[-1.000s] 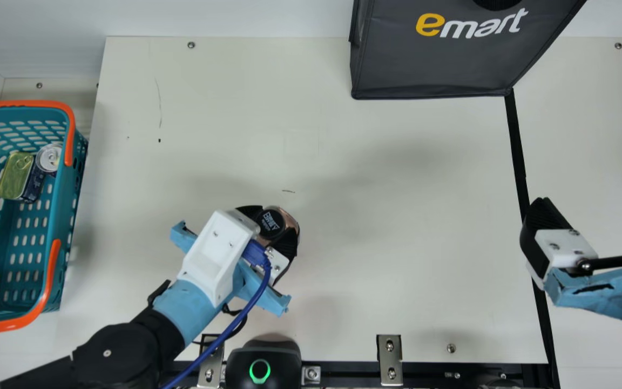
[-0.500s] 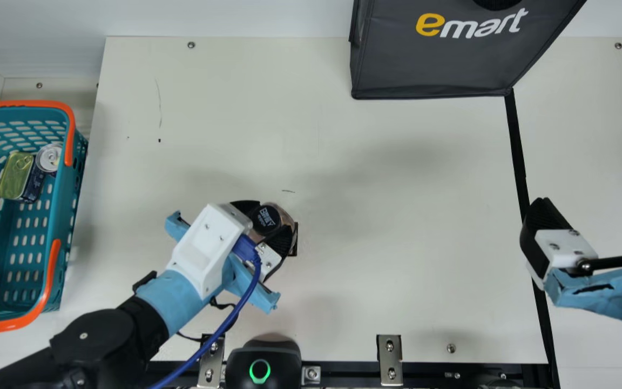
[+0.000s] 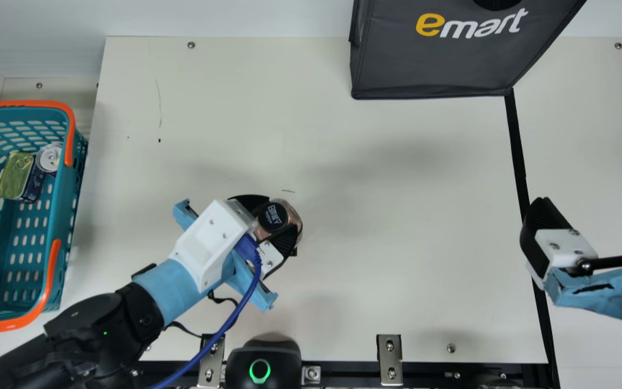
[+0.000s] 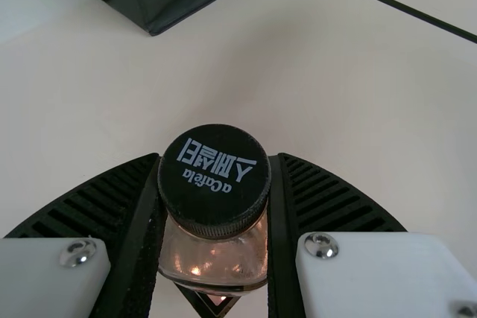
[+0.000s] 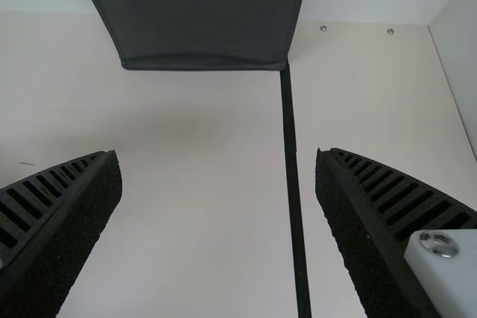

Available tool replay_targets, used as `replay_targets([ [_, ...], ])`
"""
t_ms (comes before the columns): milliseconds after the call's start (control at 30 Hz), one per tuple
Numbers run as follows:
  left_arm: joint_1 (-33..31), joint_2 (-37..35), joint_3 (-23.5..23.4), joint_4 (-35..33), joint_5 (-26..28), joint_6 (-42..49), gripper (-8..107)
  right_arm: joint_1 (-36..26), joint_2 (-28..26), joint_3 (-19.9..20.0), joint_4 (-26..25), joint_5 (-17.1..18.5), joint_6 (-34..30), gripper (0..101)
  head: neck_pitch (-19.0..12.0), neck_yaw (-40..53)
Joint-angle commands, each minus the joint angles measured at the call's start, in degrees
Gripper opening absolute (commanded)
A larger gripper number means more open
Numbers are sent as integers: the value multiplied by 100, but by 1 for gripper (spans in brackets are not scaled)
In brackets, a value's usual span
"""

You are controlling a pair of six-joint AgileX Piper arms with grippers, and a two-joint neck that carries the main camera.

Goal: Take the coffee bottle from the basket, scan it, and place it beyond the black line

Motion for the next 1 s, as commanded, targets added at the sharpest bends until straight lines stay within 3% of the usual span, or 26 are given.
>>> replay_targets([
  [0, -21, -8, 7, -361, -33, 542, 10, 0, 0, 0, 0, 0, 0, 91, -157, 18],
  [433, -90, -385, -214, -2358, 412, 2631, 10, 0, 0, 0, 0, 0, 0, 91, -157, 18],
  [967, 404, -900, -590, -5618, 1321, 5939, 10, 0, 0, 0, 0, 0, 0, 91, -157, 18],
])
